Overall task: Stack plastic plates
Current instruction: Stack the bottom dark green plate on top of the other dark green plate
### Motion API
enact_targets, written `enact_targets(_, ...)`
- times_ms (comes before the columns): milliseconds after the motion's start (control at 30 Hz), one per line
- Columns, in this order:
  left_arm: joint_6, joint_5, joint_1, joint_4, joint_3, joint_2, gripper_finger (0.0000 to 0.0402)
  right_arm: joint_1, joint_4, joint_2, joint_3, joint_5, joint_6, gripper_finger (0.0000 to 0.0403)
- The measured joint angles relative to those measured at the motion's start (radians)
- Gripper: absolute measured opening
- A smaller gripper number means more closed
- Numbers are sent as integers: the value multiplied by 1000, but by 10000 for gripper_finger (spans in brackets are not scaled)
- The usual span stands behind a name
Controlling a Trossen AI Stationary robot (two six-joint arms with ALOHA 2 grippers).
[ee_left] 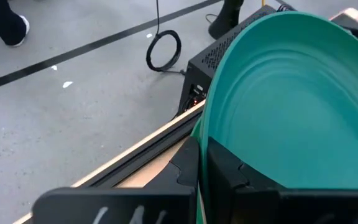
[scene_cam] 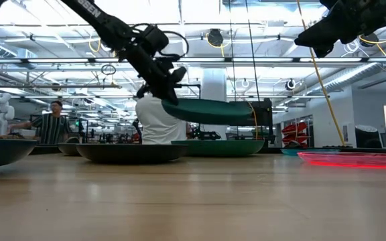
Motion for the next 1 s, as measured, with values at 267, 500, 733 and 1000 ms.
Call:
enact_targets(267,-37,-6,0,41,0,60,19,0,0,0,0,0,-4,77)
enact_targets(500,-45,-9,-6,39,0,61,32,0,0,0,0,0,-11,77)
enact_targets(733,-65,-9,-7,24,0,61,35,0,0,0,0,0,-12,77)
enact_targets(1000,-66,-8,-6,13,0,61,38,0,-1,0,0,0,-23,77)
